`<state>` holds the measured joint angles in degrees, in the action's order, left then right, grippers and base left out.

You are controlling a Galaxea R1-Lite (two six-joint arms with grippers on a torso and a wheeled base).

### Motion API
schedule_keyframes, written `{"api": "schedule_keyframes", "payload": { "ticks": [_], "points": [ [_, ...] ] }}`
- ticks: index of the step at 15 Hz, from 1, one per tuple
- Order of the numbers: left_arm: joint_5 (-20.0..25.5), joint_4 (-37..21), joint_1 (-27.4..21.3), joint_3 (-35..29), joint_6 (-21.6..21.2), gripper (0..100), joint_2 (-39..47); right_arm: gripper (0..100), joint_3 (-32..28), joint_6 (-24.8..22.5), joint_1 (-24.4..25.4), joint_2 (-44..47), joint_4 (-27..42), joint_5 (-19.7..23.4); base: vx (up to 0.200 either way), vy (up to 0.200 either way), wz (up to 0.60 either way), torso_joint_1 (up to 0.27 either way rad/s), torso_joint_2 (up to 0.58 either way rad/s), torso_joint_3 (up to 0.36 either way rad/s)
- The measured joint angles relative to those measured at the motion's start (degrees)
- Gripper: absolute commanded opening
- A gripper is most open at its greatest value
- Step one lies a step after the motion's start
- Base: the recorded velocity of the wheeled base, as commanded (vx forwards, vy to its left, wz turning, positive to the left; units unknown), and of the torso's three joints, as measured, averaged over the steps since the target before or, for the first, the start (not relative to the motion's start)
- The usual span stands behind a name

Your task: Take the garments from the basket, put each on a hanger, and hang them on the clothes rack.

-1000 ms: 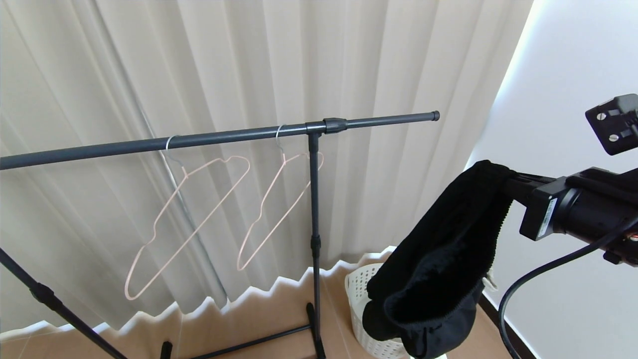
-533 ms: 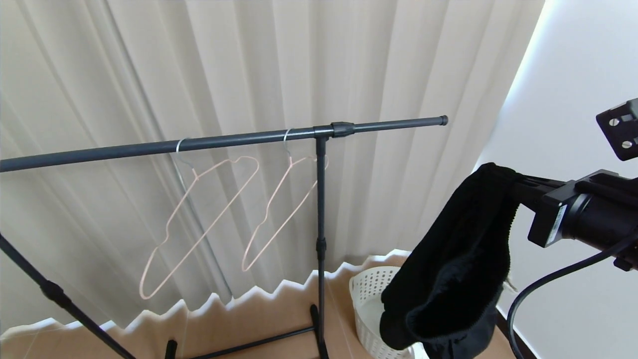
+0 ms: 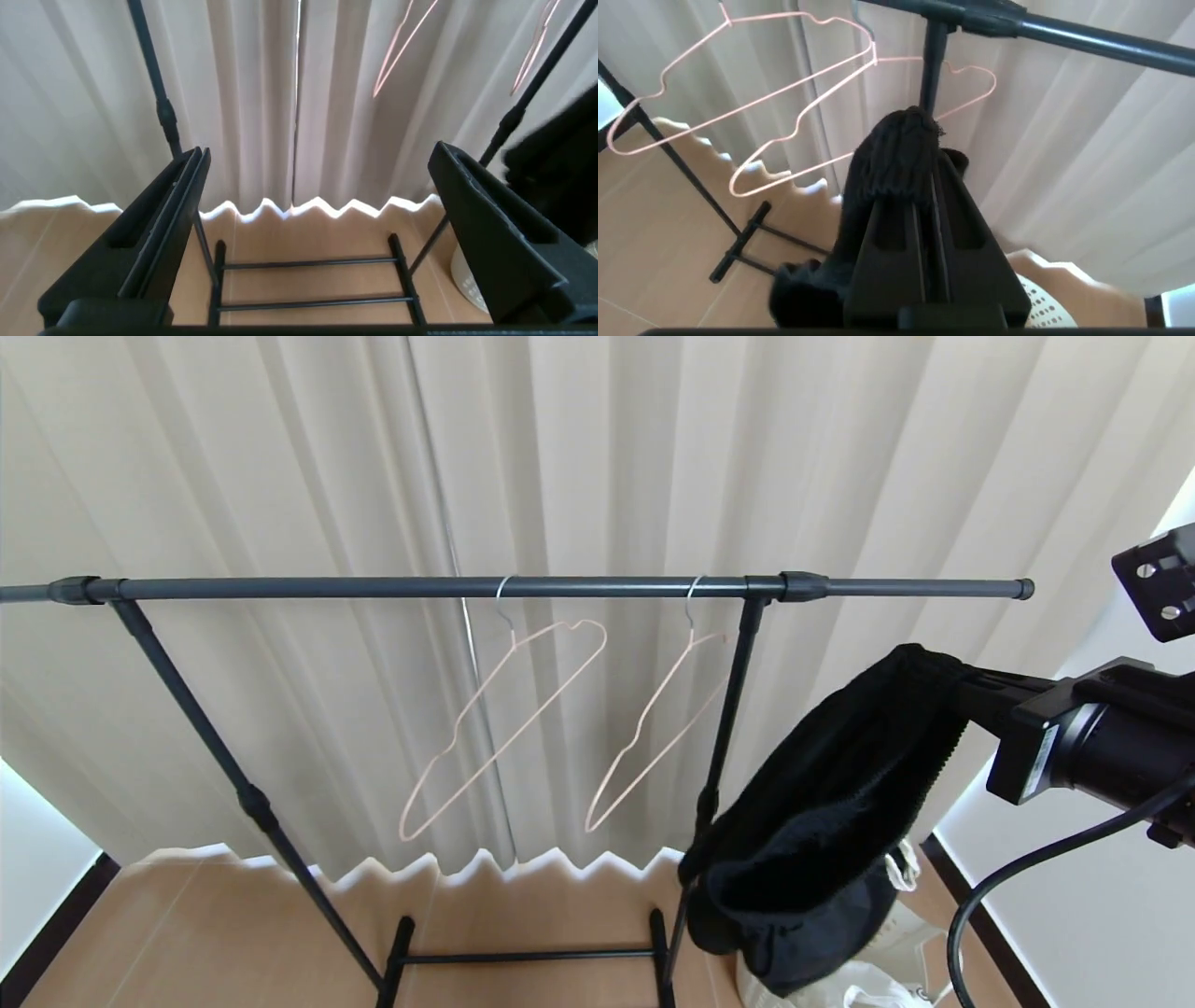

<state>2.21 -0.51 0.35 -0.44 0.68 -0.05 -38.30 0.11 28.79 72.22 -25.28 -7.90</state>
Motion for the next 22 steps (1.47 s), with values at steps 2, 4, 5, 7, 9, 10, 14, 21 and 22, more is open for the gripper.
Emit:
{"api": "schedule_keyframes", "payload": {
  "ticks": [2,4,5,7,9,10,14,21,22],
  "points": [
    [0.0,-0.09,-0.05,0.0,0.0,100,0.0,0,0.05,-0.01,0.01,-0.04,0.05,0.0,-0.2,0.0,0.0,0.01,0.0,0.0],
    [0.0,-0.02,-0.02,0.0,0.05,100,0.0,0,0.13,-0.01,0.04,-0.22,0.05,0.0,-0.2,0.2,0.0,-0.01,0.0,0.005],
    [0.0,-0.06,-0.05,0.0,0.07,100,0.0,0,0.13,-0.01,0.04,-0.33,0.0,0.0,0.0,0.2,0.0,-0.012,0.0,-0.007],
    [0.02,-0.09,0.0,-0.02,0.07,100,0.0,0,0.24,-0.06,0.0,-0.39,0.16,-0.01,0.0,0.2,0.0,-0.005,0.0,0.005],
    [0.0,-0.11,-0.09,-0.07,0.07,100,0.0,0,0.24,-0.65,0.04,-0.52,0.02,0.0,0.0,0.2,0.0,-0.002,-0.01,0.002],
    [0.02,-0.09,0.0,-0.07,0.1,100,0.0,0,0.4,-0.66,0.01,-0.55,0.09,0.0,0.0,0.2,0.0,0.017,0.01,0.002],
    [-0.02,-0.11,-0.05,-0.09,0.18,100,0.0,0,0.63,-0.77,0.01,-0.5,0.02,0.1,0.0,0.05,0.0,0.004,0.0,-0.001],
    [-0.07,-0.27,-0.05,-0.02,-0.09,100,0.0,0,2.86,-5.17,1.88,-0.28,-5.28,0.07,0.0,0.0,0.0,0.0,0.0,0.0],
    [-0.22,-0.55,-0.06,-0.16,-0.06,100,0.0,0,3.13,-5.47,3.23,-0.11,-5.75,0.0,0.0,0.0,0.0,0.0,0.0,0.0]
  ]
}}
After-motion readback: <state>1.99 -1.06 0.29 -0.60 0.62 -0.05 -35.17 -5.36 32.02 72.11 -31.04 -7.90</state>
